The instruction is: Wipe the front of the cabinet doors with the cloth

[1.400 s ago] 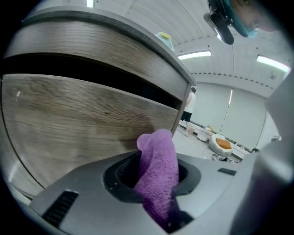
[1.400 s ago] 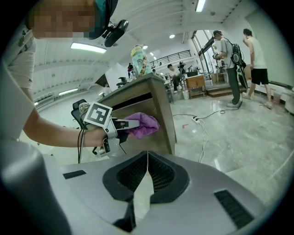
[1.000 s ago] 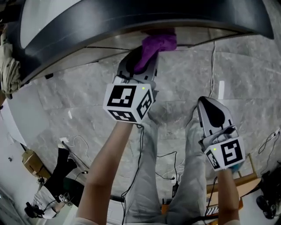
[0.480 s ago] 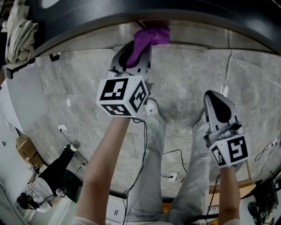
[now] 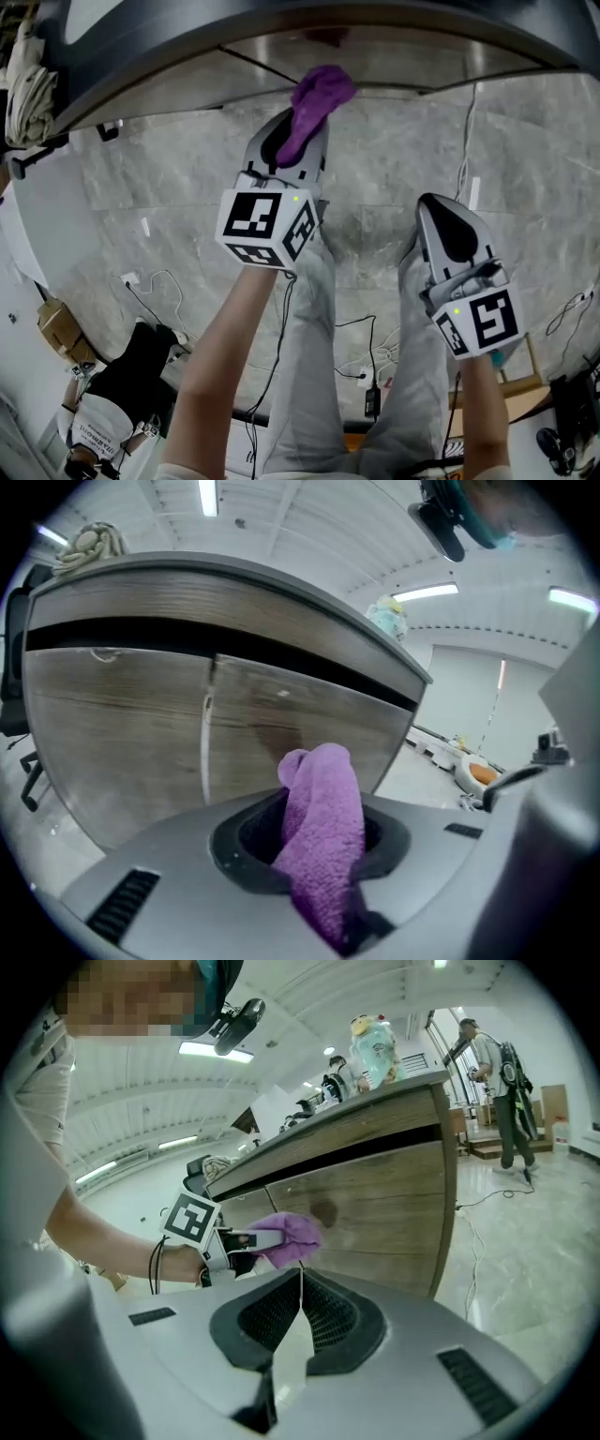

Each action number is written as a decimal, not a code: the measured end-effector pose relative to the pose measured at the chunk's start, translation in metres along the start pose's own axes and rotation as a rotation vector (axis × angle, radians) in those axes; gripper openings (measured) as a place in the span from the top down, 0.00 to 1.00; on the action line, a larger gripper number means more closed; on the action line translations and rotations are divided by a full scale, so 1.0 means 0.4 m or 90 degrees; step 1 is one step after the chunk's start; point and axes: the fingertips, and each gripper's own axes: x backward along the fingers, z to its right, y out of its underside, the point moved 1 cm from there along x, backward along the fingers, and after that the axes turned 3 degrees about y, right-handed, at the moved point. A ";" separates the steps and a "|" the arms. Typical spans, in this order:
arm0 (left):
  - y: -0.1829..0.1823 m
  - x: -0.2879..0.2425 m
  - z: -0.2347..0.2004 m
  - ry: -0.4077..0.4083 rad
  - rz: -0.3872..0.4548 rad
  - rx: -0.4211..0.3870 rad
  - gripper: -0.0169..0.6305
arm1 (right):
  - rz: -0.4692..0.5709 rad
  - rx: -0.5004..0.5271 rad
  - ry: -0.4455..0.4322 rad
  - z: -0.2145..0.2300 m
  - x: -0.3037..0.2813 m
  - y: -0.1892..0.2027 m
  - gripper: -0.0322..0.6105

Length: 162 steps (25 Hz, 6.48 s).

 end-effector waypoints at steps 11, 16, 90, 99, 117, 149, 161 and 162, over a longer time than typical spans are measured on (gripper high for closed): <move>0.079 -0.298 0.499 0.128 -0.037 0.047 0.82 | -0.005 -0.044 0.094 0.335 0.303 0.091 0.91; 0.107 -0.393 0.557 0.128 -0.065 0.042 0.82 | -0.002 -0.091 0.147 0.442 0.382 0.157 0.91; 0.217 -0.485 0.271 0.027 -0.155 -0.055 0.82 | -0.027 -0.131 0.173 0.430 0.270 0.270 0.91; 0.223 -0.305 -0.101 -0.054 -0.166 -0.016 0.81 | -0.032 -0.091 0.109 0.240 0.022 0.191 0.91; 0.257 -0.088 -0.329 -0.139 -0.164 0.006 0.81 | -0.044 -0.055 0.032 0.062 -0.108 0.157 0.91; 0.378 -0.604 0.246 -0.002 -0.284 -0.080 0.81 | -0.032 -0.185 0.226 0.494 0.308 0.380 0.91; 0.385 -0.356 -0.242 -0.090 -0.317 -0.030 0.81 | -0.044 -0.110 0.136 0.233 -0.029 0.251 0.91; 0.384 -0.336 -0.281 -0.103 -0.317 -0.016 0.81 | -0.045 -0.107 0.130 0.214 -0.052 0.244 0.91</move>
